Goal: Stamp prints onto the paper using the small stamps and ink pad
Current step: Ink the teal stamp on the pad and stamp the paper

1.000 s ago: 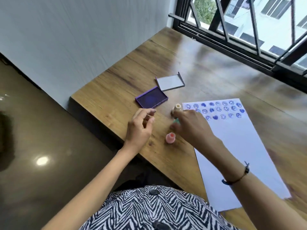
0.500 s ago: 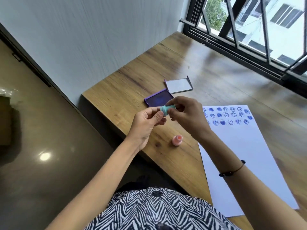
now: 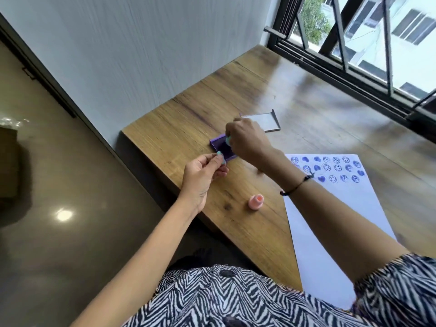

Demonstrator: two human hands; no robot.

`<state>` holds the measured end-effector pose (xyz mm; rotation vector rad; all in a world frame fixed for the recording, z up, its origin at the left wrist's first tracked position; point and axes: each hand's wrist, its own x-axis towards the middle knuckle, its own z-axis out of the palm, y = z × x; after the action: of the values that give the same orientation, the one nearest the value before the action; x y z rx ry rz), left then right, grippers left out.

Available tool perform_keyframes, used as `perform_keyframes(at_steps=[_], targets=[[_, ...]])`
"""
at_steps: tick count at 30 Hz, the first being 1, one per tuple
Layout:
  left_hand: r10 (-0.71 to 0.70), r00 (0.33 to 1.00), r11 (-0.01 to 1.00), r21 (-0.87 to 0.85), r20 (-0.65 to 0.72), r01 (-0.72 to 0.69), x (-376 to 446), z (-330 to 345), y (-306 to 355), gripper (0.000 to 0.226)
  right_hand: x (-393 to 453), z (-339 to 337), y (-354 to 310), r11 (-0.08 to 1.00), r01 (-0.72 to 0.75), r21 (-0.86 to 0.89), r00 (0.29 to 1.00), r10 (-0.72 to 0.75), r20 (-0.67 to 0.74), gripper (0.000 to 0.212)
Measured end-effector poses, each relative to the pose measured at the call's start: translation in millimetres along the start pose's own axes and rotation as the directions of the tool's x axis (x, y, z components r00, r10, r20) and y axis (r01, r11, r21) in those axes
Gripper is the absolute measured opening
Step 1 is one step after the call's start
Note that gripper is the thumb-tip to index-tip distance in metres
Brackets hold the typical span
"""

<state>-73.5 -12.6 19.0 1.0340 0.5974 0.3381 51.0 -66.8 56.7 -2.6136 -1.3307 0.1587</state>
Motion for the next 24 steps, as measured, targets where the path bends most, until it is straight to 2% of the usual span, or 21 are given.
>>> perform_keyframes(at_steps=[4, 7, 12, 24], targets=[[0.021, 1.0, 1.0, -0.003, -0.011, -0.021, -0.5, -1.7, -0.2, 0.01, 4.1, 12.5, -6.1, 0.991, 0.052, -0.127, 0.997, -0.058, -0.044, 0.013], [0.022, 0.999, 0.999, -0.022, -0.026, -0.023, -1.6, -2.6, -0.2, 0.011, 9.7, 11.1, -3.3, 0.99, 0.079, -0.117, 0.997, -0.081, -0.01, 0.006], [0.012, 1.0, 0.999, -0.033, -0.024, -0.012, 1.1, -3.5, -0.2, 0.011, 14.5, 8.3, 2.5, 0.984, 0.146, -0.107, 0.988, -0.14, 0.058, 0.009], [0.008, 1.0, 1.0, -0.03, 0.013, -0.008, 2.9, -8.2, -3.7, 0.011, 12.6, 15.1, 1.9, 0.993, 0.066, -0.094, 0.997, -0.063, 0.035, 0.008]])
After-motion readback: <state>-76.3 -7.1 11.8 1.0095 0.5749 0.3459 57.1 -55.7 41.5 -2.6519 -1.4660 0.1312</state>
